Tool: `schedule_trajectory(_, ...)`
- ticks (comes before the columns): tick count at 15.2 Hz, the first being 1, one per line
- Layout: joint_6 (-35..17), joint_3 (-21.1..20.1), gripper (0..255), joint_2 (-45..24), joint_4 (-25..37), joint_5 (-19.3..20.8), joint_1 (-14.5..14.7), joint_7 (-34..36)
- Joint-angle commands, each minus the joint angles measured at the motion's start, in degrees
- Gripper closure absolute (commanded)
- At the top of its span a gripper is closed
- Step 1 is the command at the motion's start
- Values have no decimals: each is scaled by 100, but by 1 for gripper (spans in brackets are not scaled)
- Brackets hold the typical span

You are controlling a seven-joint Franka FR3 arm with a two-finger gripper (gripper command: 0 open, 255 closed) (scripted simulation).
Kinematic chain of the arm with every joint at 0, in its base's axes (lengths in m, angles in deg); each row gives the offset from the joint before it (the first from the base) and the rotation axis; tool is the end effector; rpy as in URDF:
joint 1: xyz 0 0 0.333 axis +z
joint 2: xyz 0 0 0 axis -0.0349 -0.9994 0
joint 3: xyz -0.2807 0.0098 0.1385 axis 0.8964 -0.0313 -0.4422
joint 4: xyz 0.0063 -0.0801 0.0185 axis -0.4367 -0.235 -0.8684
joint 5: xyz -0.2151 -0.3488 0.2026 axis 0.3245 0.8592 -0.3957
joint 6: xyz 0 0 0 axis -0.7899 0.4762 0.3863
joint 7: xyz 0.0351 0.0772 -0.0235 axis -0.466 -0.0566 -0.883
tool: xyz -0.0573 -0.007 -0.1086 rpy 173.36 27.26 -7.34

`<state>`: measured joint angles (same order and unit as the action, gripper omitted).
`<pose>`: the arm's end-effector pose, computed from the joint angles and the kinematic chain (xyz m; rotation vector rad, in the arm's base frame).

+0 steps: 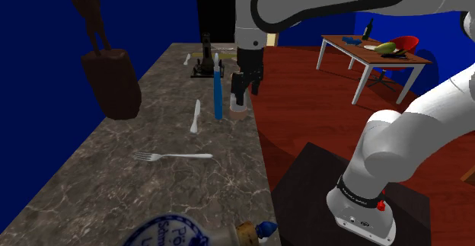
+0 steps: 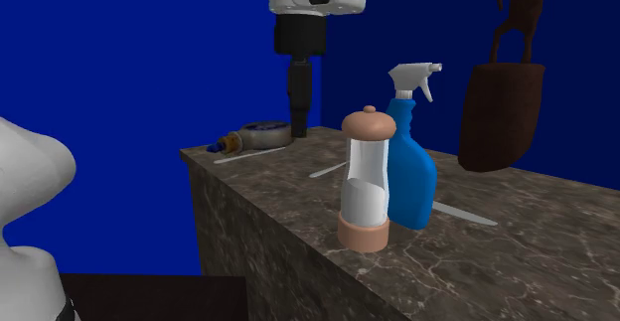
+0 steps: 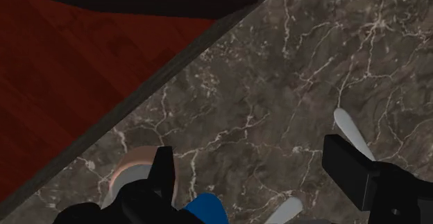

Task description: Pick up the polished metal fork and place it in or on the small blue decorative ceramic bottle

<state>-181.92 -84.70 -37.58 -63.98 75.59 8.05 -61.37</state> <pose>0.4575 0.1457 0.5118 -3.0673 -0.1582 0.0600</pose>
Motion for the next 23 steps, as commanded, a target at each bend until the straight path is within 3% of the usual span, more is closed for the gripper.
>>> schedule_trajectory(1, -221, -124, 0, -347, 175, 19, 64, -10)
schedule_trajectory(11, -1017, -817, 0, -2152, 1364, 417, 433, 257)
schedule_trajectory(23, -1211, -1286, 0, -4535, 3562, 1559, 1236, 720)
